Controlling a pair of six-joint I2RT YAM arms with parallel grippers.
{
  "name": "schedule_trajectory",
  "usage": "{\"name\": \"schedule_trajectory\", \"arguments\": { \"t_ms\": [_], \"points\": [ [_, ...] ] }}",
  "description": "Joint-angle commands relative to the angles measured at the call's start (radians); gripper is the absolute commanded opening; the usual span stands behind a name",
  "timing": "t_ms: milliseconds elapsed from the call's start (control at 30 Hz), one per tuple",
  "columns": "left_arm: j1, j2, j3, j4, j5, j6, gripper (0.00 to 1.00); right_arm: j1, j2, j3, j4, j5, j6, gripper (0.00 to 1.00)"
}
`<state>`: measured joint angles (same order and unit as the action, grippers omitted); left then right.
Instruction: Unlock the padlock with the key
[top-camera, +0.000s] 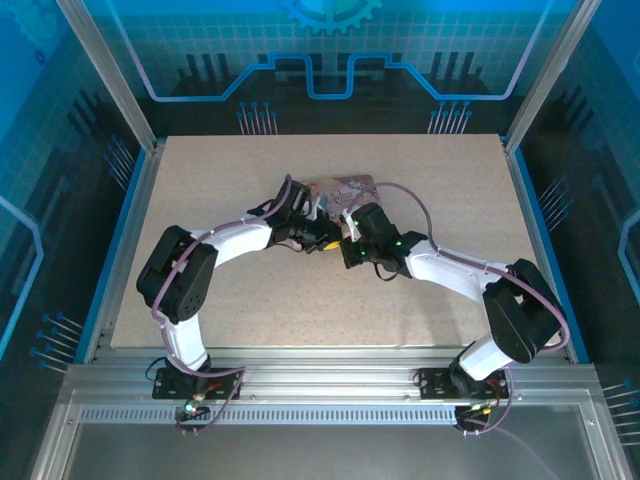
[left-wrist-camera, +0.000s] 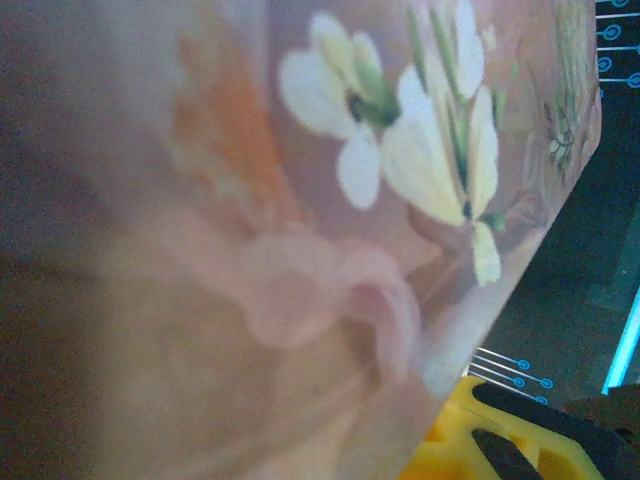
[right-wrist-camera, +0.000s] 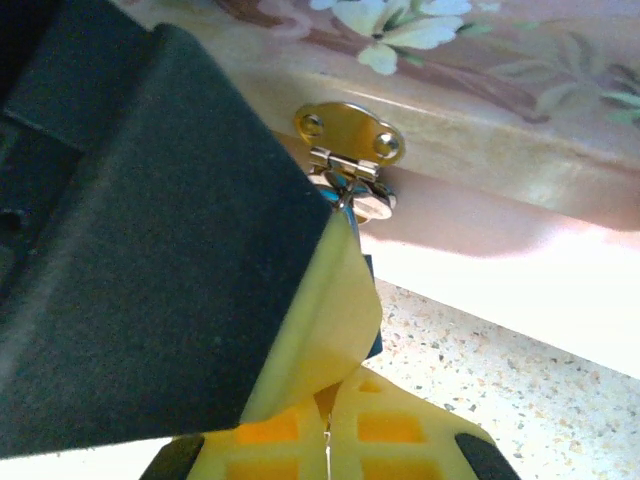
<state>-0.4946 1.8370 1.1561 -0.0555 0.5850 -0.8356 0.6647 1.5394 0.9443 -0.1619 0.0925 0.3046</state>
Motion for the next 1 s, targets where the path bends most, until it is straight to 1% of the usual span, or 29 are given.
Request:
{"name": "schedule_trajectory", "arguments": {
  "t_ms": [0,233,333,400,433,467,500,533,567,800,967],
  "points": [
    [-0.009,-0.039,0.039,0.018,0.101,-0.012,0.08,-0.017,0.022,0.002,0.017,-0.024,-0.004,0.00],
    [-0.009,-0.038,0.026,0.024,0.102,-0.010,0.08,-0.022,0.012,-0.034,0.048,-0.050,0.012,0.00],
    [-0.007,-0.041,0.016,0.027,0.101,-0.009,0.08,-0.045,0.001,-0.059,0.086,-0.104,0.042,0.00],
    [-0.006,-0.043,0.010,0.029,0.099,-0.010,0.08,-0.053,-0.008,-0.059,0.086,-0.101,0.042,0.00],
    [-0.006,-0.043,0.007,0.031,0.101,-0.012,0.08,-0.051,-0.015,-0.059,0.082,-0.092,0.039,0.06],
    [-0.005,-0.044,0.005,0.032,0.101,-0.010,0.08,-0.051,-0.028,-0.091,0.084,-0.080,0.040,0.16],
    [-0.005,-0.045,0.004,0.031,0.101,-0.010,0.08,-0.052,-0.038,-0.101,0.087,-0.072,0.042,0.23],
    [-0.004,-0.045,0.002,0.031,0.102,-0.010,0.08,-0.051,-0.053,-0.109,0.087,-0.064,0.041,0.28],
    [-0.004,-0.045,0.002,0.033,0.102,-0.010,0.08,-0.051,-0.063,-0.113,0.083,-0.059,0.038,0.31],
    [-0.002,-0.048,0.004,0.034,0.105,-0.013,0.08,-0.052,-0.073,-0.114,0.073,-0.048,0.022,0.38],
    [-0.002,-0.044,0.002,0.034,0.110,-0.015,0.08,-0.053,-0.052,-0.086,0.061,-0.037,0.008,0.39]
  ]
}}
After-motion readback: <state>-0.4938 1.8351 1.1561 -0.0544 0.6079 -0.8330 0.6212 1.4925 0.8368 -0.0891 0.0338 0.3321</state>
